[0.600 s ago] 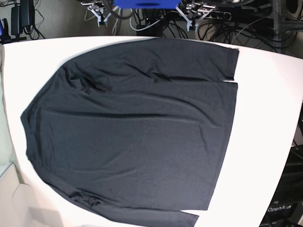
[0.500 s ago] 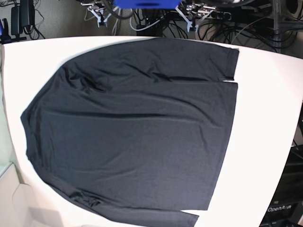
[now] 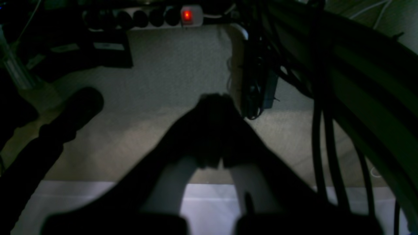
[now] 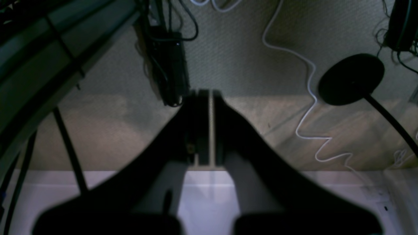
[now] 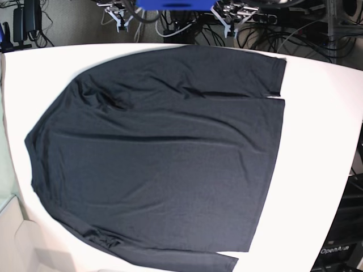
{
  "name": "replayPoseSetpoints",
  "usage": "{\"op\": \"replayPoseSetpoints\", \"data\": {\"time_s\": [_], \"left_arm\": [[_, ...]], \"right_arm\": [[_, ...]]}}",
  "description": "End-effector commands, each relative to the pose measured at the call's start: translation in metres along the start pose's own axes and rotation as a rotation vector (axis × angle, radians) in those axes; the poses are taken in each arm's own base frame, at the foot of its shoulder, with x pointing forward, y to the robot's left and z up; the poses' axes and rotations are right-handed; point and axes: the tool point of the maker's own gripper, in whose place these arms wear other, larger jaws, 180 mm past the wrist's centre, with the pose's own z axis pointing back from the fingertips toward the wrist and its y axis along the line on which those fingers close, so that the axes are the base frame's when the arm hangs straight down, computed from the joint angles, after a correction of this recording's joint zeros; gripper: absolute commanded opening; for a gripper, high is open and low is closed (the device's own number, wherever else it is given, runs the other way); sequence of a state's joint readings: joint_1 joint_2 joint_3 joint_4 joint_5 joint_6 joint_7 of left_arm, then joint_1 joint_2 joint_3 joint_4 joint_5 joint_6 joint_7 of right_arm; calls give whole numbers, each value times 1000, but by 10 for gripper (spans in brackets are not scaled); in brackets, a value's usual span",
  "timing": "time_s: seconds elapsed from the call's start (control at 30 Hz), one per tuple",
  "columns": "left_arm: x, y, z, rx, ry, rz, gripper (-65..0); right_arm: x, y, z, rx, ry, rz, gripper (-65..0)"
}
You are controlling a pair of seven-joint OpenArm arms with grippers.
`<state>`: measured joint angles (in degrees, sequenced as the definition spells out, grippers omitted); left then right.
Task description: Fold the T-shirt properly
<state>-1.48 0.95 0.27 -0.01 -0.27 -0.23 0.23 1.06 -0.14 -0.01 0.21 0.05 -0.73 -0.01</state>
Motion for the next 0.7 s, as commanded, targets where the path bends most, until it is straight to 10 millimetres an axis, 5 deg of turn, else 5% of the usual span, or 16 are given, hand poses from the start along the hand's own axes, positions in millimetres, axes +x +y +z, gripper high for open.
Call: {"op": "replayPoseSetpoints", "data": {"time_s": [0.0, 0.67], "left_arm": [[-1, -1, 0, -1, 0, -6, -648], [-5, -4, 0, -12, -4, -7, -650]], "right_arm": [[0, 2, 0, 10, 0, -5, -650], [-6, -1, 1, 5, -85, -6, -650]]}}
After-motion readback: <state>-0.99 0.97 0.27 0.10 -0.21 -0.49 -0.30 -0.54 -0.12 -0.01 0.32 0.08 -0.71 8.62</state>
